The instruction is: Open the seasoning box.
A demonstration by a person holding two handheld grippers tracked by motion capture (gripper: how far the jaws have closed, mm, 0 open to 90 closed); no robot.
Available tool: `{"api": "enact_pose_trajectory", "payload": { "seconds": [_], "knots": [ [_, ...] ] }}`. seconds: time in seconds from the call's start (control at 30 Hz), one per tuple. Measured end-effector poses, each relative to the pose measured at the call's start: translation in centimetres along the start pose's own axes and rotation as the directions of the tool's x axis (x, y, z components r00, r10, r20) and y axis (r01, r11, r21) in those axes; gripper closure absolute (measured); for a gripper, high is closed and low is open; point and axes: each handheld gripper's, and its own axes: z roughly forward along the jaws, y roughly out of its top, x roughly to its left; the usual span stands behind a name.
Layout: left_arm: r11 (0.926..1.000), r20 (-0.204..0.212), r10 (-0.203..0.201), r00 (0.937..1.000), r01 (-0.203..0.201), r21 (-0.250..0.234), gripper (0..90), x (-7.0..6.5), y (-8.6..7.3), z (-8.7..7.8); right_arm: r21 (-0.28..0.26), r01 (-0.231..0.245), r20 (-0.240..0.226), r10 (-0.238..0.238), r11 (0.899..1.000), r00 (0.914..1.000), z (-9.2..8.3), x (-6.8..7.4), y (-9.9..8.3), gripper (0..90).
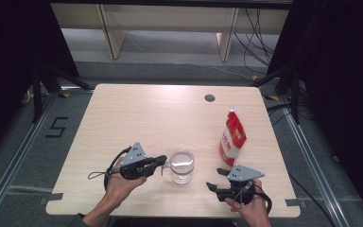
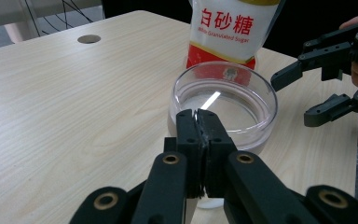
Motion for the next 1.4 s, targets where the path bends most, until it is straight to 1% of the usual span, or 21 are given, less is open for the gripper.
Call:
{"api": "enact_pose_trajectory", "payload": {
  "seconds": [0.07,0.17,0.2,0.27,0.33,0.4,0.43,0.47,0.63,0.67,0.73,0.83,0.87,0.9,0.93,1.0,1.13,1.17,1.23,1.37,1.4],
  "knots": [
    [1.0000,0.001,-0.001,1.0000,0.001,-0.001,87.5,0.0,0.0,0.0,-0.008,0.030,0.000,-0.030,1.000,0.9996,0.1,0.0,0.1,41.0],
    [0.9999,0.001,0.012,0.9999,-0.012,0.000,87.5,0.1,0.0,0.0,-0.003,0.014,0.004,-0.014,1.000,0.9999,0.0,0.2,0.1,43.3],
    [0.9999,0.001,0.013,0.9999,-0.013,0.002,87.5,0.1,0.0,0.0,-0.008,0.044,0.001,-0.044,0.999,0.9990,0.1,0.0,0.2,44.2],
    [1.0000,0.002,0.000,1.0000,0.000,-0.002,87.3,0.0,-0.1,0.0,-0.007,0.054,0.007,-0.054,0.999,0.9985,0.1,0.1,0.3,46.9],
    [1.0000,0.001,0.002,1.0000,-0.002,-0.001,87.2,0.0,-0.1,0.0,-0.039,0.057,0.013,-0.057,0.998,0.9983,-0.1,0.2,0.6,56.2],
    [1.0000,0.001,0.001,1.0000,-0.001,-0.002,87.2,0.0,-0.1,0.0,-0.055,0.061,0.015,-0.061,0.997,0.9980,-0.2,0.2,0.7,58.7],
    [1.0000,0.001,0.002,1.0000,-0.002,-0.002,87.2,0.0,-0.1,0.0,-0.076,0.054,0.024,-0.053,0.996,0.9983,-0.4,0.3,1.1,65.0],
    [1.0000,0.001,0.000,1.0000,0.000,-0.003,87.2,0.0,-0.1,0.0,-0.090,0.054,0.038,-0.051,0.994,0.9980,-0.5,0.4,1.2,65.9],
    [1.0000,-0.001,0.006,1.0000,-0.006,-0.003,87.3,0.0,-0.1,0.0,-0.105,0.062,0.019,-0.060,0.993,0.9980,-0.3,0.5,1.5,72.8],
    [0.9998,-0.004,0.019,0.9998,-0.019,-0.001,87.3,0.0,-0.1,-0.1,-0.100,0.054,0.009,-0.053,0.993,0.9985,-0.2,0.7,1.6,76.4],
    [0.9997,-0.001,0.022,0.9997,-0.022,-0.003,87.3,0.0,-0.1,0.0,-0.101,0.060,0.016,-0.059,0.993,0.9981,0.0,0.9,1.8,78.9],
    [1.0000,-0.010,0.006,0.9999,-0.006,0.001,87.3,-0.1,-0.1,-0.1,-0.095,0.061,0.004,-0.061,0.994,0.9981,0.3,1.1,1.9,82.6],
    [0.9995,-0.005,0.032,0.9995,-0.032,0.001,87.3,0.0,-0.1,-0.1,-0.100,0.074,0.003,-0.074,0.992,0.9972,0.4,1.1,2.0,83.2],
    [0.9995,-0.005,0.032,0.9995,-0.032,0.001,87.3,0.0,-0.1,-0.1,-0.100,0.074,0.003,-0.074,0.992,0.9972,0.4,1.1,2.0,83.2],
    [1.0000,-0.009,0.005,0.9999,-0.005,-0.001,87.3,-0.1,-0.1,-0.1,-0.096,0.069,-0.004,-0.070,0.993,0.9976,0.6,1.2,2.0,83.9],
    [1.0000,-0.010,0.006,0.9999,-0.006,0.000,87.4,-0.1,-0.1,-0.1,-0.106,0.083,-0.016,-0.085,0.991,0.9962,0.9,1.1,2.2,84.7],
    [1.0000,-0.004,0.008,1.0000,-0.008,-0.004,87.5,-0.1,-0.2,0.0,-0.124,0.059,-0.007,-0.061,0.991,0.9981,1.1,1.3,2.5,85.8],
    [0.9999,-0.002,0.011,0.9999,-0.011,-0.004,87.5,-0.1,-0.2,0.0,-0.119,0.086,-0.012,-0.088,0.989,0.9961,1.1,1.1,2.7,85.9],
    [0.9999,-0.003,0.012,0.9999,-0.012,-0.003,87.6,-0.1,-0.2,0.0,-0.116,0.091,-0.019,-0.093,0.989,0.9954,1.2,1.1,2.7,85.9],
    [0.9997,-0.002,0.025,0.9997,-0.025,-0.003,87.6,0.0,-0.2,-0.1,-0.114,0.091,-0.024,-0.094,0.989,0.9952,1.6,1.3,2.8,86.5],
    [0.9998,-0.004,0.021,0.9998,-0.021,-0.002,87.7,0.0,-0.2,-0.1,-0.119,0.078,-0.018,-0.080,0.990,0.9966,1.6,1.4,2.9,86.5]
  ]
}}
